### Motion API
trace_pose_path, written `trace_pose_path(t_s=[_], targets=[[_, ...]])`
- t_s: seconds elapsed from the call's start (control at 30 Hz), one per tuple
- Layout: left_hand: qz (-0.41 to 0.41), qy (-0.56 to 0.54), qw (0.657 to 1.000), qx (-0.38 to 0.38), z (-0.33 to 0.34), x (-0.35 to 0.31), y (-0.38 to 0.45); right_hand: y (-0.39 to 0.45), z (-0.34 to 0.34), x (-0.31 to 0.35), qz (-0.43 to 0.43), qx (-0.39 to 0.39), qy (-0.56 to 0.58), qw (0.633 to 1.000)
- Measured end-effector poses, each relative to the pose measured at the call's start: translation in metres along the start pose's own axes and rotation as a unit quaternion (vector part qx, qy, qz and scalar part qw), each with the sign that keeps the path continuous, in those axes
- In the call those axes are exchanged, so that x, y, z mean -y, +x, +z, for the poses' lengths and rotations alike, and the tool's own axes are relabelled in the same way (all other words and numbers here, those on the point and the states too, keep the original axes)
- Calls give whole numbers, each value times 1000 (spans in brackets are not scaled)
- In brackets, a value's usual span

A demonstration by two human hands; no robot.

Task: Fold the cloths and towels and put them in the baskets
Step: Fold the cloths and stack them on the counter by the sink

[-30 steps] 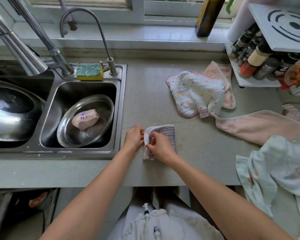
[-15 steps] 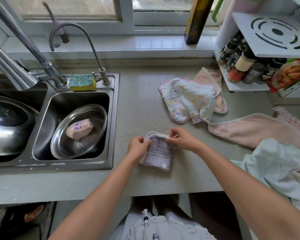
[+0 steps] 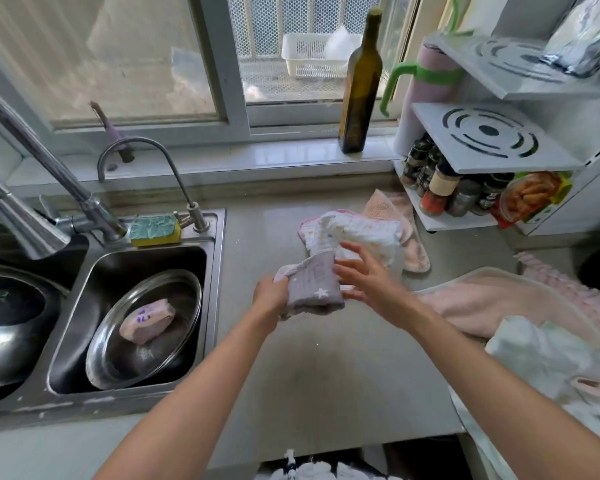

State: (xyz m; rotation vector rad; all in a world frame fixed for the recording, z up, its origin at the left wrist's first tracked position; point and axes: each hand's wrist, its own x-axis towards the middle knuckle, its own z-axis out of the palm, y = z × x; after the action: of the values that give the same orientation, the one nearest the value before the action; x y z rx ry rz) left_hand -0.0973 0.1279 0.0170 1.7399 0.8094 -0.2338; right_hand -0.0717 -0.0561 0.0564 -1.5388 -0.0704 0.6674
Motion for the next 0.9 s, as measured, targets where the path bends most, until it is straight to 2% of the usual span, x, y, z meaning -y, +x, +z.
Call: trace_pose_path(t_s=[0.07,0.13,0.27,0.43,0.57,0.7,0.83,0.9], targets=[[-19,-3,1000,-7,-2,-10,-2,-7,2,-3,-51,47,-94,993],[-20,-2,1000,-12,-1,-16,0,-5,6,-9,-88,32,-161,983],[30,28,999,-31,2,-15,11,5,14,-13,-109,-15,-156,982],[65,24,995,-67,-6,-15,21,13,13,-9,-54,27,-62,996],[70,15,994,-82,-12,-18,34,33,17,-14,-60,20,-143,988],[74,18,992,-103,-19,-23,57,68,26,-14,-104,-13,-221,970],[121,34,980,-152,-30,-33,90,106,33,-11,-164,-8,-304,938],[155,41,973,-163,-36,-38,112,130,41,-7,-175,-17,-304,936]])
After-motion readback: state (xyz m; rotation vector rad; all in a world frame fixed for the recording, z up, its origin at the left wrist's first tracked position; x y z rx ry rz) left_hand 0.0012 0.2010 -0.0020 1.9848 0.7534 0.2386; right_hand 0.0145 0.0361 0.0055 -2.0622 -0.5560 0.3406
